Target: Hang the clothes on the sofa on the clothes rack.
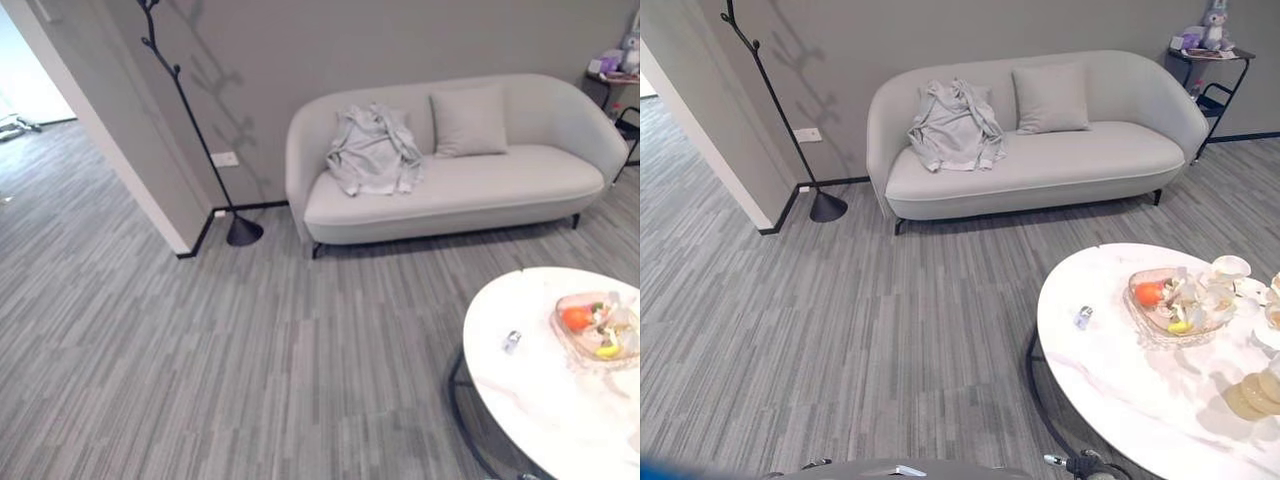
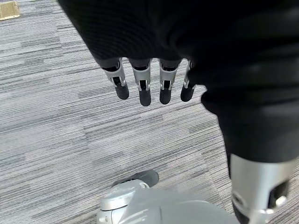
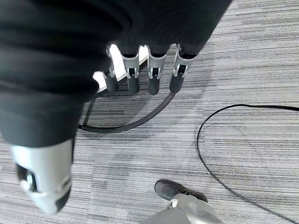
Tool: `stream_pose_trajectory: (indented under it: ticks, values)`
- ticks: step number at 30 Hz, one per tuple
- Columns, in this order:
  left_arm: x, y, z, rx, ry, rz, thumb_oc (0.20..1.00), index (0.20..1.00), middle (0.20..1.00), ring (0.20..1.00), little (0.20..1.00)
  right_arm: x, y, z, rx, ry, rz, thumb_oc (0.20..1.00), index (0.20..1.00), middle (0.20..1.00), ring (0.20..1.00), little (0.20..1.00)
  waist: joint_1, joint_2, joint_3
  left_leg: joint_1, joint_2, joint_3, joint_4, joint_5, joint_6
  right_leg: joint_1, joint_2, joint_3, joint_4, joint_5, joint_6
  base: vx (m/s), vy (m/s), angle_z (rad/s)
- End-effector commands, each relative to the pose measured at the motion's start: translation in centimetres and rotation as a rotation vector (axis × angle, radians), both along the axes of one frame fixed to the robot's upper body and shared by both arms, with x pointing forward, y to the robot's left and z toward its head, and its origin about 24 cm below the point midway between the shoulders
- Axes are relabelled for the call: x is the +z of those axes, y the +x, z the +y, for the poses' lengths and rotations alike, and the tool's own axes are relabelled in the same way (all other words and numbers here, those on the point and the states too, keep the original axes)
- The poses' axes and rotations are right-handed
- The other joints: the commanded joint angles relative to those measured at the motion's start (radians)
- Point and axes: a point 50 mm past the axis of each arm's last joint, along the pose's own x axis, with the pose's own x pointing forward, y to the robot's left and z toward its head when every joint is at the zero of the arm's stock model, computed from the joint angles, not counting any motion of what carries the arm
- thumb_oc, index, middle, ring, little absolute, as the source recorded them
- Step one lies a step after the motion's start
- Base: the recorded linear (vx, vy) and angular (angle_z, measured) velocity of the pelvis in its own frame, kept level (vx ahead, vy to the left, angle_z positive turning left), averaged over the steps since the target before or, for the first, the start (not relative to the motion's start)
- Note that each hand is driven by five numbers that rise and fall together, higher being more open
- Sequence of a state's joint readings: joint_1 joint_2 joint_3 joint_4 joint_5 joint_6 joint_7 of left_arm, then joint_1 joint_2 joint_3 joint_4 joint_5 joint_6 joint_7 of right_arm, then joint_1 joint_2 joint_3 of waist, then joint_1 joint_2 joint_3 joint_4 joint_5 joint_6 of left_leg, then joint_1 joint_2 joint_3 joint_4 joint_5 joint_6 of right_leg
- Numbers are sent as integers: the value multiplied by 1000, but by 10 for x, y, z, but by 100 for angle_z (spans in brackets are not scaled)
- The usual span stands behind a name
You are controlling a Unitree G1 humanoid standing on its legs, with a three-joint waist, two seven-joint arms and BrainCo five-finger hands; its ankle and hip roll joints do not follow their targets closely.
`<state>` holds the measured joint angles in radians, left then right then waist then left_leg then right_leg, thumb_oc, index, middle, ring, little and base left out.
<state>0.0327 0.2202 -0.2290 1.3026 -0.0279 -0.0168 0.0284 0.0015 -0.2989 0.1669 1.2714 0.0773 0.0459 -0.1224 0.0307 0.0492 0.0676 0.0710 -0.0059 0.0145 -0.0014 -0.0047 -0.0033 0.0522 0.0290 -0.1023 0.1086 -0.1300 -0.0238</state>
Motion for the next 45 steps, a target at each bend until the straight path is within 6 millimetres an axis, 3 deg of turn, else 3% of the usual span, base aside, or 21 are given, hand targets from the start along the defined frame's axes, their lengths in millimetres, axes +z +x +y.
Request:
stream_pose_trajectory:
  ticks: [1,4,7,9,10,13,15,19,23,24,25,29,31,32,34,35,36,39,40,41,45]
  values:
    - [9,32,16,41,35,-84,1000,1000,1000,1000,1000,6,31,3,79,-20,-66,1000,1000,1000,1000,1000,4,-74,80,-12,30,-121,31,-34,-60,68,-68,3,-196,127,112,-170,-98,1]
    - [13,47,16,64,27,-137,1000,1000,1000,1000,1000,10,39,0,83,-33,-92,1000,1000,1000,1000,1000,17,-94,130,-164,-20,-162,255,-28,-56,55,-79,-7,-188,131,91,-107,-82,7]
    - [12,49,12,78,18,-143,1000,1000,1000,1000,1000,12,44,-4,79,-47,-105,1000,1000,1000,1000,1000,21,-96,137,-269,-55,-176,291,-7,-37,61,-80,-11,-196,117,89,137,-1,11]
    - [11,47,10,75,14,-136,1000,1000,1000,1000,1000,13,44,-5,81,-47,-106,1000,1000,1000,1000,1000,25,-91,132,-277,-61,-176,227,5,-34,62,-75,-5,-196,106,93,170,57,28]
    - [10,44,8,53,14,-123,1000,1000,1000,1000,1000,15,49,-7,97,-60,-117,1000,1000,1000,1000,1000,38,-72,124,-323,-52,-168,104,78,-41,68,-55,6,-196,76,96,170,60,-1]
    - [9,41,7,45,14,-117,1000,1000,1000,1000,1000,17,57,-6,110,-67,-143,1000,1000,1000,1000,1000,70,-57,117,-413,-68,-147,-78,141,-59,94,-35,46,-196,32,89,291,95,1]
    - [7,30,9,61,15,-85,1000,1000,1000,1000,1000,17,57,-4,127,-59,-134,1000,1000,1000,1000,1000,88,-54,99,-431,-70,-150,-86,138,-64,122,-28,84,-196,15,92,406,174,14]
    - [7,25,15,76,29,-69,1000,1000,1000,1000,1000,13,55,6,149,-38,-112,1000,1000,1000,1000,1000,101,-59,62,-379,-57,-148,-86,219,-58,156,-63,95,-196,-12,124,440,247,-66]
    - [9,26,23,97,44,-77,1000,1000,1000,1000,1000,10,52,10,177,-21,-83,1000,1000,1000,1000,1000,127,-94,21,-331,-72,-119,-81,171,-25,142,-155,94,-117,53,181,442,257,-77]
    - [11,30,24,81,49,-90,1000,1000,1000,1000,1000,10,51,8,175,-21,-78,1000,1000,1000,1000,1000,127,-100,20,-291,-96,-118,-72,136,4,101,-191,94,24,148,199,304,197,-69]
    - [11,30,24,81,49,-90,1000,1000,1000,1000,1000,10,51,8,175,-21,-79,1000,1000,1000,1000,1000,128,-98,18,-293,-94,-118,-73,137,4,99,-190,95,23,150,199,322,241,-50]
    - [15,41,29,58,65,-122,1000,1000,1000,1000,1000,13,55,6,123,-18,-119,1000,1000,1000,1000,1000,86,-61,56,-202,-105,-146,-45,76,62,-30,-223,98,371,371,169,236,230,9]
    - [16,42,32,52,78,-123,1000,1000,1000,1000,1000,11,52,7,100,-14,-121,1000,1000,1000,1000,1000,69,-29,70,-155,-87,-157,-43,51,76,-98,-232,72,472,360,145,331,213,21]
    - [17,43,33,59,78,-131,1000,1000,1000,1000,1000,11,50,7,92,-13,-122,1000,1000,1000,1000,1000,63,-19,77,-118,-81,-163,-50,31,75,-139,-239,44,478,291,130,352,136,29]
    - [17,43,33,57,79,-131,1000,1000,1000,1000,1000,10,48,7,88,-12,-117,1000,1000,1000,1000,1000,57,-15,77,-97,-81,-166,-47,16,73,-142,-242,10,418,263,125,300,33,10]
    - [17,44,34,58,84,-135,1000,1000,1000,1000,1000,10,46,7,80,-11,-115,1000,1000,1000,1000,1000,47,-9,86,-52,-72,-175,-50,-18,65,-170,-230,-45,293,191,125,360,-46,4]
    - [17,44,34,60,84,-138,1000,1000,1000,1000,1000,10,47,6,75,-13,-119,1000,1000,1000,1000,1000,40,-12,95,-21,-69,-180,-60,-34,60,-196,-214,-60,216,180,133,485,-80,5]
    - [16,44,31,44,88,-138,1000,1000,1000,1000,1000,11,51,6,53,-7,-134,1000,1000,1000,1000,1000,0,-26,112,67,-70,-208,-86,-80,49,-240,-162,-43,-54,246,180,366,-79,-4]
    - [16,44,31,44,88,-138,1000,1000,1000,1000,1000,11,51,6,53,-7,-134,1000,1000,1000,1000,1000,0,-26,113,69,-69,-208,-86,-80,49,-239,-162,-43,-55,247,180,431,-65,24]
    - [16,45,29,39,86,-141,1000,1000,1000,1000,1000,11,51,7,52,-7,-135,1000,1000,1000,1000,1000,-24,-34,118,117,-71,-225,-86,-113,41,-303,-140,-41,-173,304,212,448,-68,61]
    - [15,45,26,36,76,-134,1000,1000,1000,1000,1000,11,48,5,50,-17,-121,1000,1000,1000,1000,1000,-46,-32,122,184,-44,-239,-86,-168,20,-368,-125,-96,-196,317,236,439,-133,46]
